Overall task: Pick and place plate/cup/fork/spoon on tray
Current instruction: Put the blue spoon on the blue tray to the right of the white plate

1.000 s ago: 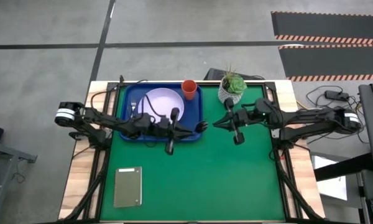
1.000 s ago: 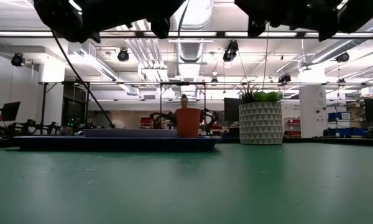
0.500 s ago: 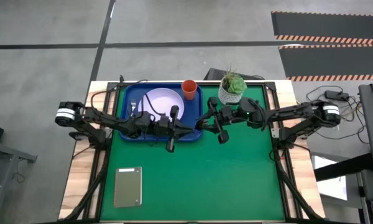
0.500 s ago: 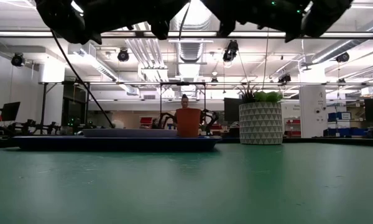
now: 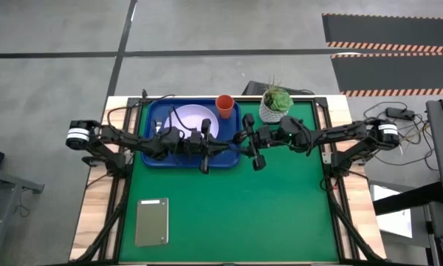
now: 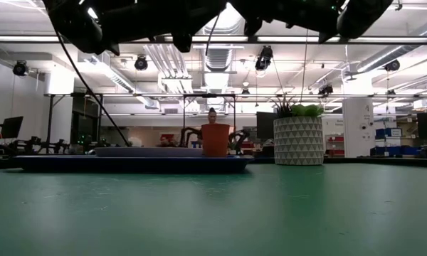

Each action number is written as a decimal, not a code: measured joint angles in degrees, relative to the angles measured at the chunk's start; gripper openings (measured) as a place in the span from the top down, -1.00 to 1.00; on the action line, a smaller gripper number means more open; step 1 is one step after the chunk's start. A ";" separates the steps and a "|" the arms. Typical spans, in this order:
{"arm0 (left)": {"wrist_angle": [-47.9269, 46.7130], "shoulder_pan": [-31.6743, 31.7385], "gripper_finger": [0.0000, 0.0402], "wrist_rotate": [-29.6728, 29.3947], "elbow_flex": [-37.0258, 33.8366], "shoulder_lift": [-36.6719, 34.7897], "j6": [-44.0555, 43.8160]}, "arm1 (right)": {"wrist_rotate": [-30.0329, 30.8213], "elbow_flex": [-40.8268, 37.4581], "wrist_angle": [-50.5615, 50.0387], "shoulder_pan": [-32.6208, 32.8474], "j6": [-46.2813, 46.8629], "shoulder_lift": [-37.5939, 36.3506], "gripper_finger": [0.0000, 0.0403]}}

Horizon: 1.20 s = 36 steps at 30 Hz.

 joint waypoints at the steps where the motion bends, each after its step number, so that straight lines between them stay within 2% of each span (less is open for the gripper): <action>1: 0.00 0.05 0.99 0.00 0.00 0.00 0.02 | 0.59 0.05 0.10 0.03 -0.23 -0.02 0.40; 8: 0.02 0.14 0.99 0.01 0.00 0.00 0.97 | 1.59 0.09 -0.31 0.21 -2.41 0.08 0.91; 13: 0.13 0.31 0.93 -0.26 0.00 0.00 0.92 | 2.78 0.09 -0.33 0.25 -2.06 0.02 0.94; 21: -2.53 0.46 0.62 -0.54 -0.29 -0.06 1.07 | 5.49 0.09 -0.72 0.25 -1.12 0.02 0.95; 24: -5.29 0.89 0.51 -0.53 -0.57 -1.22 2.27 | 6.51 2.00 -4.83 0.22 -1.04 0.02 0.95; 27: -9.32 1.82 0.40 -0.52 -1.62 -4.36 3.41 | 8.91 7.00 -14.97 0.24 -0.97 0.02 0.95; 30: -14.91 2.95 0.32 -1.07 -3.56 -9.31 5.57 | 14.17 15.34 -31.85 0.14 0.48 0.02 0.95; 33: -22.49 4.28 0.28 -1.48 -5.19 -15.72 10.28 | 24.21 26.25 -50.77 0.12 4.63 0.96 0.95; 36: -28.68 5.08 0.27 -6.81 -6.49 -22.08 17.03 | 33.87 38.25 -69.02 -0.01 12.62 4.16 0.95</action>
